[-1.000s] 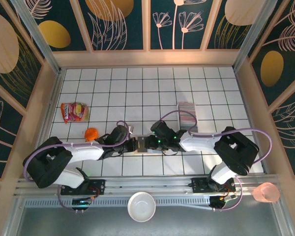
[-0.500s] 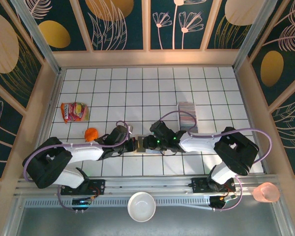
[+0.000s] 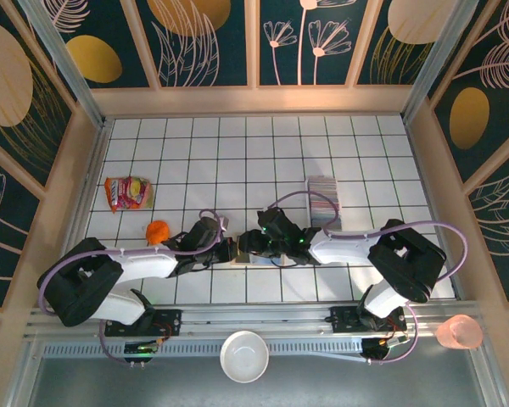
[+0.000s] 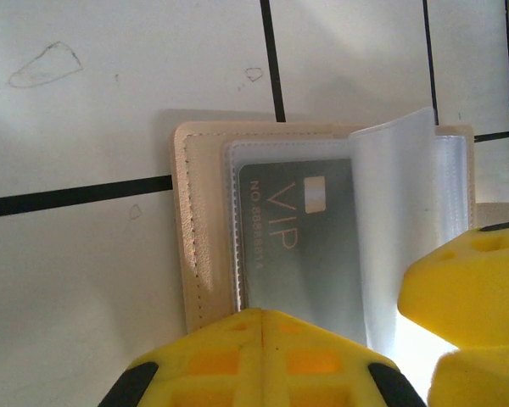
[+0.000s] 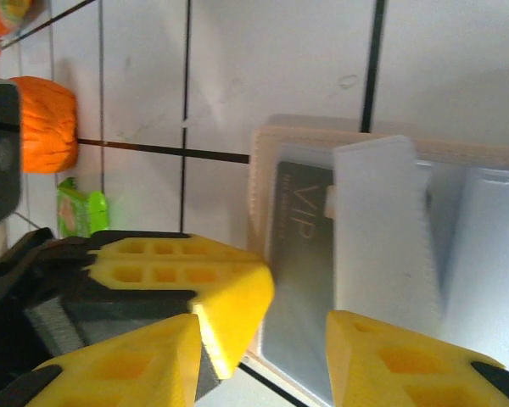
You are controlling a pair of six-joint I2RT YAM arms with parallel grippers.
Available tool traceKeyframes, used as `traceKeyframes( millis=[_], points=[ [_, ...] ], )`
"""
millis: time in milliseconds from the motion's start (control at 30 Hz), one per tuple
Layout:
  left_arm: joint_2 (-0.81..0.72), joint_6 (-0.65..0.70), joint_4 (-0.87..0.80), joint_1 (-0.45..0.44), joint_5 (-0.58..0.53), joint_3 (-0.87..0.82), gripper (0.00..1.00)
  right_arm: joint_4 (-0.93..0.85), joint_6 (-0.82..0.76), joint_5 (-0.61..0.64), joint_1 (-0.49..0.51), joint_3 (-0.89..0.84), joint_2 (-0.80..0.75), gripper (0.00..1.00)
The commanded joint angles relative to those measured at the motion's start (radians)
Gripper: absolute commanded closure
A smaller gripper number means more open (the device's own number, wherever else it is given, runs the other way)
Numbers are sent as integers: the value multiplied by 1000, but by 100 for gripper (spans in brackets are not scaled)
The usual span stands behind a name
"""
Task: Put the credit cards into the card holder
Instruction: Flip over the card slot on the card holder.
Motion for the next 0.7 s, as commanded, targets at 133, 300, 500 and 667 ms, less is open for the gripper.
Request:
traceKeyframes(
  millis=[133, 300, 500, 667],
  points=[
    [-26, -52, 39, -5, -7, -55, 100, 128, 29, -17, 19, -43, 17, 57],
    [-42, -65, 47, -5, -14, -71, 100, 192, 40, -30, 23, -45, 37, 57],
    [-53, -74, 55, -5, -18, -89, 100, 298, 63, -45, 31, -42, 62, 57],
    [-60, -73, 48, -5, -31, -96, 100, 337, 66, -50, 36, -20, 31, 57]
  ],
)
